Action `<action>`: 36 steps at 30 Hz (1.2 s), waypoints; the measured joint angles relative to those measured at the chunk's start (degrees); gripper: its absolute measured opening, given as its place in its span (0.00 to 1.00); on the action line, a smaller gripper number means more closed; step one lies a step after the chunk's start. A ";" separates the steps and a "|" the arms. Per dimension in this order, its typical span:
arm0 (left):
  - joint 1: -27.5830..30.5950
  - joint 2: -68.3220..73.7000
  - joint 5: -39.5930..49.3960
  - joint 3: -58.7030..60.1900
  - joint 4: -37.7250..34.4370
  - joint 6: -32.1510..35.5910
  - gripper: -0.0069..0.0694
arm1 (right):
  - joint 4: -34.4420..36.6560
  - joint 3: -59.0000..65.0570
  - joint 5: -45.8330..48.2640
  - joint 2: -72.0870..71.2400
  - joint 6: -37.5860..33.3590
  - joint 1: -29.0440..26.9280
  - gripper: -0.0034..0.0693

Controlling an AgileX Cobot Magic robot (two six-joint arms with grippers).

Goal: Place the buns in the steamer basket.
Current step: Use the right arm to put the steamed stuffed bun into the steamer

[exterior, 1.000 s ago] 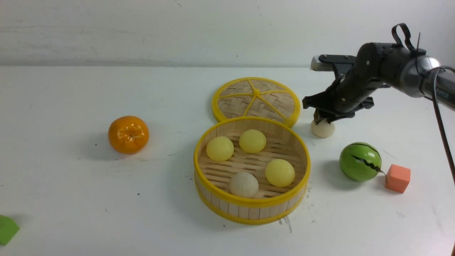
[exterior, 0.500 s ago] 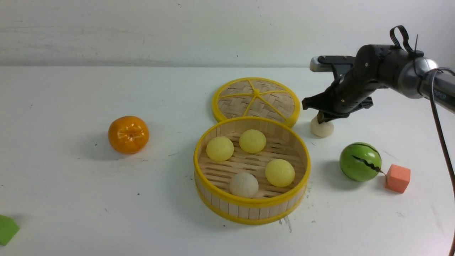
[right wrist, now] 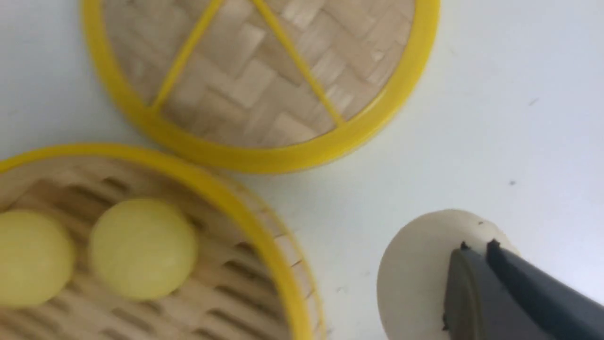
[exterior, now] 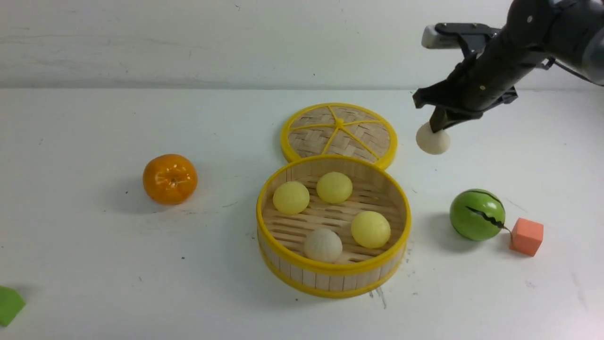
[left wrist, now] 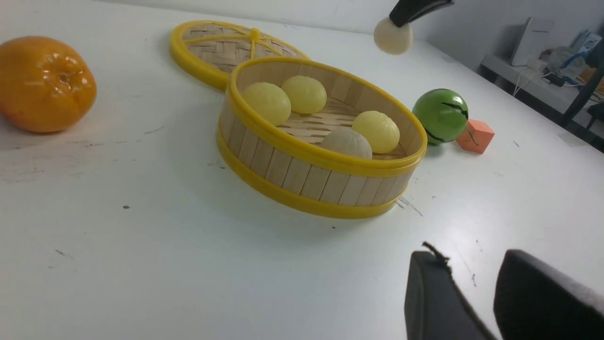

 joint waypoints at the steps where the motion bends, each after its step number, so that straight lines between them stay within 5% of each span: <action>1: 0.00 0.00 0.00 0.00 0.00 0.00 0.35 | 0.91 0.80 0.81 -0.93 -0.18 0.83 0.05; 12: 0.00 0.00 0.00 0.00 0.00 0.00 0.37 | 2.23 11.46 -4.80 -2.04 -0.19 9.73 0.05; 26: 0.00 0.00 0.00 0.00 0.00 0.00 0.38 | 0.91 12.00 -9.51 1.34 0.82 9.87 0.08; 30: 0.00 0.00 0.00 0.00 0.00 0.00 0.39 | -0.05 12.00 -9.45 2.84 3.23 9.87 0.17; 36: 0.00 0.00 0.00 0.00 0.00 0.00 0.40 | -1.00 11.58 -8.22 2.49 5.44 9.87 0.47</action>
